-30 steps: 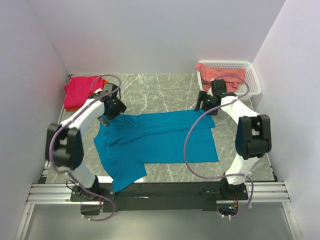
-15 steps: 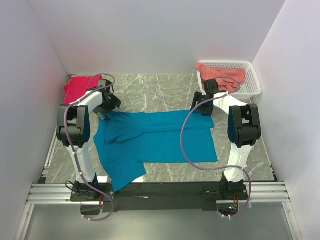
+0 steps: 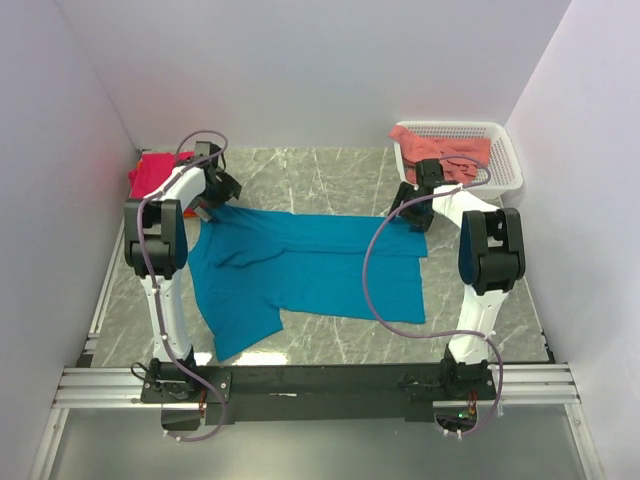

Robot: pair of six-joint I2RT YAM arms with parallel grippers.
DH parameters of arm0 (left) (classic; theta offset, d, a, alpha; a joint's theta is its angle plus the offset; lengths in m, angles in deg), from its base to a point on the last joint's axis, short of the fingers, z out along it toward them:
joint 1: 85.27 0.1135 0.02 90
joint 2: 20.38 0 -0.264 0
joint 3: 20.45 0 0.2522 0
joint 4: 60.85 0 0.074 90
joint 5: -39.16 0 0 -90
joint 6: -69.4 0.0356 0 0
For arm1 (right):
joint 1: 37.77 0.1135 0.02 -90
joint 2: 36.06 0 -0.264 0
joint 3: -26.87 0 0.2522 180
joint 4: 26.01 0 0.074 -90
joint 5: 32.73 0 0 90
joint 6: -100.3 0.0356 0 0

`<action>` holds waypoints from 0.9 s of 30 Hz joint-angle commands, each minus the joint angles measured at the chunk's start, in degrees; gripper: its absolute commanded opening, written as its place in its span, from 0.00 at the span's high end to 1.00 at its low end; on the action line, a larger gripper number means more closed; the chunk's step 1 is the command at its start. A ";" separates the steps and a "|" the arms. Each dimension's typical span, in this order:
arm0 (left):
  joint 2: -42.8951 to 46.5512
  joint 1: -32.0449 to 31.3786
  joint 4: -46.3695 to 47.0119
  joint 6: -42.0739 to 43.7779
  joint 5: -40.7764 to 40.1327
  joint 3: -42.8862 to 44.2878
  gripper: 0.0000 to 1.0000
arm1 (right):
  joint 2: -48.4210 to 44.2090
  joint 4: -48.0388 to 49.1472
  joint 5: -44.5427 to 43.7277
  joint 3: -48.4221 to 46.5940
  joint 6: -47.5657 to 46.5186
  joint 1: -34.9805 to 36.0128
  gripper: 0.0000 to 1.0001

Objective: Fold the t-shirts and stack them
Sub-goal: Fold the tshirt

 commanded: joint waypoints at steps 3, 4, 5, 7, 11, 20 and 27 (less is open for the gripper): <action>-4.28 0.44 -1.13 1.07 0.91 3.00 0.01 | 0.13 0.21 -2.73 -1.79 -2.42 -0.69 0.25; -3.84 0.44 -1.13 1.25 1.00 3.18 0.01 | -0.30 0.29 -2.73 -1.96 -3.38 -0.60 0.25; -2.62 0.44 -1.31 1.60 0.91 3.27 0.01 | -1.27 0.29 -2.82 -2.40 -3.91 -0.34 0.25; -1.12 0.26 -1.74 2.04 0.83 3.53 0.01 | -2.24 -0.32 -3.43 -2.84 -4.96 0.19 0.24; 5.81 -0.62 -3.59 2.39 -0.93 3.01 0.01 | -7.33 -0.58 -4.05 -2.15 -5.85 2.12 0.24; 32.33 -5.45 -8.77 -3.40 -6.03 -18.94 0.00 | -23.32 3.10 -3.88 11.80 -1.02 5.20 0.23; 51.35 -15.80 -16.77 -9.20 -2.27 -44.50 0.01 | -32.82 4.43 -4.40 22.20 2.24 5.20 0.22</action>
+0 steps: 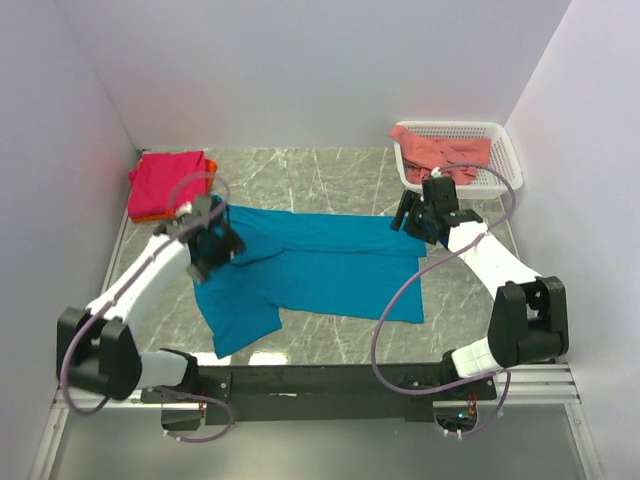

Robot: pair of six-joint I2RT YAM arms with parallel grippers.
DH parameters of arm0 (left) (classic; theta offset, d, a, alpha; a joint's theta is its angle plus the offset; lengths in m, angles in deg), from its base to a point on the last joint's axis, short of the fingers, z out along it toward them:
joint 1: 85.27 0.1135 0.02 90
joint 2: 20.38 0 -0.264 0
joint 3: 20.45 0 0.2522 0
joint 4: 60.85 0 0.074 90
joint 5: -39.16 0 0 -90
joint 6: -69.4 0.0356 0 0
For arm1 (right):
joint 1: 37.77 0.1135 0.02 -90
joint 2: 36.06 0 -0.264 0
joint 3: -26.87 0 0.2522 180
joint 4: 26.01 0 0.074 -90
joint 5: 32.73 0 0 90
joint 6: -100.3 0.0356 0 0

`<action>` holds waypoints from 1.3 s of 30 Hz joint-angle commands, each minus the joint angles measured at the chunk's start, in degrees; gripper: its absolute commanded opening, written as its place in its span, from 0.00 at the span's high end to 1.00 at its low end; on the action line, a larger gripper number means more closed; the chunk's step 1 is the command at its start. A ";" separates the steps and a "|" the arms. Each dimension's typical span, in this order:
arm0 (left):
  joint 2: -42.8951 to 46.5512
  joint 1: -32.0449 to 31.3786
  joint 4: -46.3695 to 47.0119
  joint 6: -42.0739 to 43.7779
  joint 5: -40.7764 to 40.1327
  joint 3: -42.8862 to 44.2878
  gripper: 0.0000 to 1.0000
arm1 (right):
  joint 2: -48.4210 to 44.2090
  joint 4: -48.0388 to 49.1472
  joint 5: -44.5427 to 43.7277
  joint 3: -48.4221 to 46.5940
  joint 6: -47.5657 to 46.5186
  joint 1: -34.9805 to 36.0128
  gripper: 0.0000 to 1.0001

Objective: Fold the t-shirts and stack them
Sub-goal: Fold the tshirt

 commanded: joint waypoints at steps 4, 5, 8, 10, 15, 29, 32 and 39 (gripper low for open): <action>10.23 -8.47 -10.17 -9.49 6.85 -18.50 0.01 | -3.79 1.47 -1.30 4.62 1.62 -0.33 0.22; 13.46 -9.27 -10.09 -11.50 8.35 -20.53 0.01 | -3.88 1.65 -1.38 5.23 1.71 -0.33 0.22; 19.53 -11.46 -9.56 -15.46 11.60 -26.86 0.01 | -3.09 1.83 -1.12 5.59 1.45 -0.33 0.22; 21.57 -12.61 -10.52 -17.32 11.61 -29.59 0.01 | -2.21 1.56 -1.12 5.41 1.27 -0.33 0.22; 21.68 -13.58 -8.95 -18.21 12.32 -31.00 0.13 | -1.68 1.74 -0.77 5.41 1.27 -0.33 0.22; 8.66 -13.84 -6.22 -16.18 12.23 -29.69 0.97 | -7.38 0.42 -1.74 11.20 4.34 -1.30 0.22; 8.40 -13.76 -6.92 -15.66 10.21 -28.64 0.99 | -11.60 -1.24 -3.13 15.24 5.84 -1.30 0.22; 9.19 -13.84 -9.29 -14.60 8.36 -25.47 0.99 | -25.57 -11.61 -3.85 23.95 9.62 -1.12 0.22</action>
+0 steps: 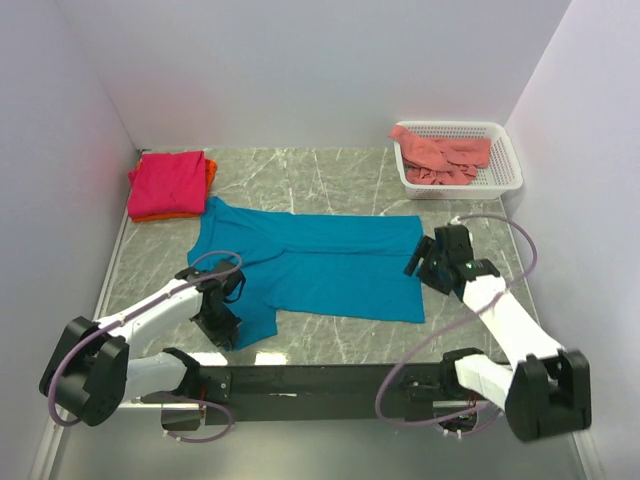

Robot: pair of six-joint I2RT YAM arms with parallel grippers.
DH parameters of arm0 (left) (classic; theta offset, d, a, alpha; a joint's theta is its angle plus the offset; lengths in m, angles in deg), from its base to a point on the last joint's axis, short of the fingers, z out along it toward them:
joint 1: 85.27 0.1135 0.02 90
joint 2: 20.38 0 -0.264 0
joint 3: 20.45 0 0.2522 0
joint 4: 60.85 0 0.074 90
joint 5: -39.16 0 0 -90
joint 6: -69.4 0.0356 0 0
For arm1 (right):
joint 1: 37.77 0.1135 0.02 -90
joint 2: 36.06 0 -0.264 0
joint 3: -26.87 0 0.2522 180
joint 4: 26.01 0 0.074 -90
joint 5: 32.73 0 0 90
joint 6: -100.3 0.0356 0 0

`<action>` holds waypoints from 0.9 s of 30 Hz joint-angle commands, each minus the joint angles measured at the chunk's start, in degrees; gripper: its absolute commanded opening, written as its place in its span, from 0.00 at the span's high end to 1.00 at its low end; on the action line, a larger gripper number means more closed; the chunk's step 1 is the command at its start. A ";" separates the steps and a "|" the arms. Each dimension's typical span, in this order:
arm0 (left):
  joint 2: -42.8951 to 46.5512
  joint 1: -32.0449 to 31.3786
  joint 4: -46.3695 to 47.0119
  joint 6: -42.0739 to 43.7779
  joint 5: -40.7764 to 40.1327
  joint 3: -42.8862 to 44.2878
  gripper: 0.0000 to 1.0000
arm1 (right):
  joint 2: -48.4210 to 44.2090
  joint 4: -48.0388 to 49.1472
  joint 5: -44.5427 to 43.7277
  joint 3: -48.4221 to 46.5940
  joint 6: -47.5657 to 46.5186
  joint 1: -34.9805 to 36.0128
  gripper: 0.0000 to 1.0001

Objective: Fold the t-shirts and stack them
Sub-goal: Fold the tshirt

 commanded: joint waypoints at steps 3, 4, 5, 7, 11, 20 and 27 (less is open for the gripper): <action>0.80 -0.25 -0.15 2.93 -2.04 3.52 0.99 | -9.90 -8.42 0.93 5.56 5.94 0.04 0.22; 1.06 -0.25 0.20 3.02 -1.95 3.69 0.99 | -11.31 -9.30 0.93 7.05 6.90 0.12 0.22; 1.23 -0.25 1.25 3.11 -1.60 3.69 0.99 | -12.72 -10.52 2.93 7.85 8.91 0.13 0.22; 1.76 -0.25 1.96 3.29 -0.98 3.34 0.99 | -16.68 -10.97 3.74 10.13 10.07 0.13 0.23; 2.29 -0.25 2.22 3.55 -0.98 3.25 0.99 | -17.48 -11.86 5.06 11.81 12.01 0.21 0.23; 3.26 -0.25 6.09 3.11 0.25 1.50 0.99 | -11.07 -5.63 4.71 15.59 12.45 0.39 0.29; 3.87 -0.25 4.60 3.20 -0.80 3.52 0.99 | -7.81 -2.01 4.00 15.07 12.80 0.39 0.55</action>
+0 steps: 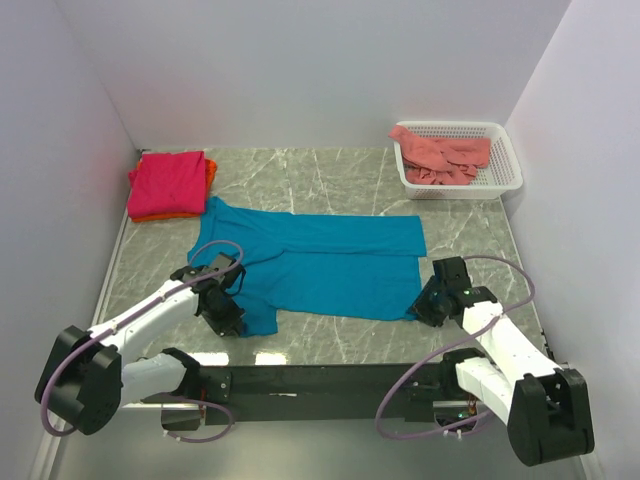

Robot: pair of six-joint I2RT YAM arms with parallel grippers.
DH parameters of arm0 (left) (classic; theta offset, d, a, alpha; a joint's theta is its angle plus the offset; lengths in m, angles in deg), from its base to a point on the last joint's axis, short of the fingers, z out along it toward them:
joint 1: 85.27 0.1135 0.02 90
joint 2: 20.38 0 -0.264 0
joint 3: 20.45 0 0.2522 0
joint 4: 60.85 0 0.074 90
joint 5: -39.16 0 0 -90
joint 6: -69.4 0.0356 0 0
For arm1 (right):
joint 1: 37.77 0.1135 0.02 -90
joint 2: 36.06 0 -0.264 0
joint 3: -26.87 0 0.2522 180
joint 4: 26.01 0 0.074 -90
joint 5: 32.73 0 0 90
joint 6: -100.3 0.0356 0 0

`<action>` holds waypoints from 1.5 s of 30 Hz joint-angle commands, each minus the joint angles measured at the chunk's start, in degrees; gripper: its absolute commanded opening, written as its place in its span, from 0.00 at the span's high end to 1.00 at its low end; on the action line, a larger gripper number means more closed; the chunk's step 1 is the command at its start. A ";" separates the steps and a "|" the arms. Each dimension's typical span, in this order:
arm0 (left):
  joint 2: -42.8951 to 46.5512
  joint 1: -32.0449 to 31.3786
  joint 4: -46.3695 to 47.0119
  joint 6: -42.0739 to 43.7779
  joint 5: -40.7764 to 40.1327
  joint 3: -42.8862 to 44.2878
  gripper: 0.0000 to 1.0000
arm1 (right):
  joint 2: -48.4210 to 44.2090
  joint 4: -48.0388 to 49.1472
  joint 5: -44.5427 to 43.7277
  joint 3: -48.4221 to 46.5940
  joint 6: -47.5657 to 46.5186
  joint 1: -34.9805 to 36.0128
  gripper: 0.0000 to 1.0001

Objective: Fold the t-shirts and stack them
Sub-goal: Fold the tshirt

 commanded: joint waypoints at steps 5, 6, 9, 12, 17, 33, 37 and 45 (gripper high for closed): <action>1.71 0.45 1.03 1.63 0.62 2.98 0.99 | -0.25 0.89 -1.84 -0.53 -0.32 0.43 0.95; 1.71 0.72 1.48 2.76 2.62 2.98 0.99 | -0.17 1.06 -0.88 -0.96 -0.41 0.43 0.99; 1.19 2.47 1.13 5.14 3.78 4.46 0.99 | 0.53 0.72 -0.17 -2.63 -1.11 0.43 1.00; 1.36 4.14 1.65 7.08 5.36 5.78 0.99 | 1.06 -0.69 -0.43 -4.83 -2.42 0.52 1.00; 0.92 7.83 2.36 10.68 7.91 8.25 0.99 | 3.78 -2.98 -0.25 -8.96 -4.62 0.61 1.00; -3.47 17.77 2.27 18.15 6.78 21.86 0.99 | 17.40 -5.52 -0.78 -23.90 -9.81 -0.09 1.00; -5.32 18.21 1.83 18.95 2.03 26.00 0.99 | 20.21 -6.40 -1.92 -27.41 -11.21 -0.88 1.00; -9.71 19.88 6.57 20.62 -0.08 30.84 0.99 | 25.75 -7.11 -0.61 -31.11 -13.50 -2.91 1.00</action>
